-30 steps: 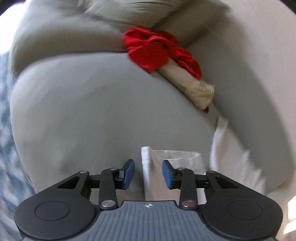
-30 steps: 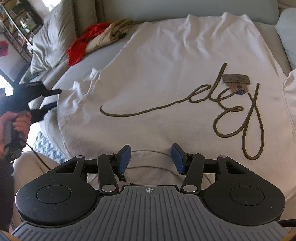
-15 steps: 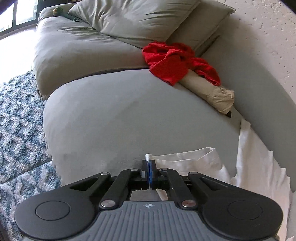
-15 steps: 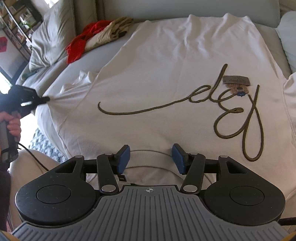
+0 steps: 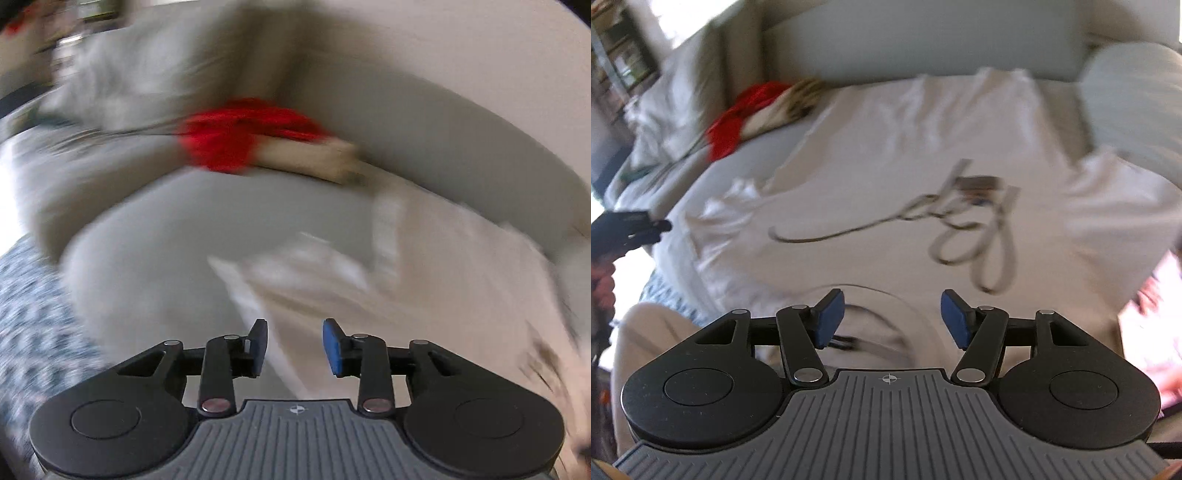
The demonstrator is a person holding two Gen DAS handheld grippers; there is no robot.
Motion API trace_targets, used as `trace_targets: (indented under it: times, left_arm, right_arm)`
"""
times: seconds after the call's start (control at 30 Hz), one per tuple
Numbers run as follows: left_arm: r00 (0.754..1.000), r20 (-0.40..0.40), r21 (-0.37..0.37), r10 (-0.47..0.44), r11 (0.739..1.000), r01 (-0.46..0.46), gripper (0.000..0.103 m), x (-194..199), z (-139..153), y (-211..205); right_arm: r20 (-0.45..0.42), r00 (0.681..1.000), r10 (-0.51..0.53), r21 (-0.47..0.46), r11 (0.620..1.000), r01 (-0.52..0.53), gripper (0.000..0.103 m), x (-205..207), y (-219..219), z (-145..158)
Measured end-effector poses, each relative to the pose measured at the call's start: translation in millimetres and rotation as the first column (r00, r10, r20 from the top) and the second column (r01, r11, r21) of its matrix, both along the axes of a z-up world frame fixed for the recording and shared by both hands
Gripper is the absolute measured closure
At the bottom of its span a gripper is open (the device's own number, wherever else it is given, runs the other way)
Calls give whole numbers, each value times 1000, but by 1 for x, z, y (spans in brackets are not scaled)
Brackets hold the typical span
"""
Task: Fold clothes
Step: 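Open the left tool and pull both tools back from the shirt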
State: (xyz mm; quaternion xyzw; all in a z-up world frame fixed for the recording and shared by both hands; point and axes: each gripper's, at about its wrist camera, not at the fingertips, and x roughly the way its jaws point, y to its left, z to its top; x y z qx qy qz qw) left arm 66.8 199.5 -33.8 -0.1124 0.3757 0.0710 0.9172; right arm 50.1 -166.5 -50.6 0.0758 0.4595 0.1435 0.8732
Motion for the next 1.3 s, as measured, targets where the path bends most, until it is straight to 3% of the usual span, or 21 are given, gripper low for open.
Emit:
trace_targets:
  times: [0.07,0.1,0.13,0.3,0.57,0.8,0.93,1.07,1.13,1.17,1.3]
  left_arm:
    - [993,-36,-17,-112,994,111,70,-2,-7,-36]
    - [985,-53,-24,-162,987,161,69,-2,-11,-54]
    - [978,-69,-17,-197,980,196,69,0,-17,-68]
    - [954,-107,69,-280,955,288,69,3,-30,-122]
    - [944,-153,173,-293,932,317,66,-2,-46,-136]
    - [927,-193,160,-321,922,352,66,-17,-50,-143]
    - [925,-218,121,-311,932,342,66,-25,-51,-140]
    - [885,-305,34,-353,924,380,66,-34,-48,-138]
    - [870,-329,-6,-366,922,386,66,-39,-45,-136]
    - [873,-323,-7,-367,923,385,65,-42,-43,-136]
    - [895,-290,14,-339,934,358,62,-42,-35,-138]
  right_arm:
    - [-18,999,-36,-15,999,36,56,1,-7,-6]
    - [-25,999,-30,-35,999,29,72,3,-5,-9]
    - [-32,999,-25,-54,998,23,77,5,-3,-12]
    - [-48,999,4,-164,986,-11,76,21,11,-22]
    - [-89,994,-63,-168,985,47,61,38,1,-36]
    - [-98,995,8,-172,985,-25,50,22,-3,-38]
    - [-96,995,39,-196,979,-57,49,0,-2,-36]
    - [-142,989,43,-204,976,-72,49,-20,-5,-32]
    - [-191,981,29,-158,986,-60,52,-29,-13,-31]
    - [-215,976,23,-135,990,-53,53,-33,-17,-31]
    - [-177,984,-23,-76,997,10,53,-42,-34,-20]
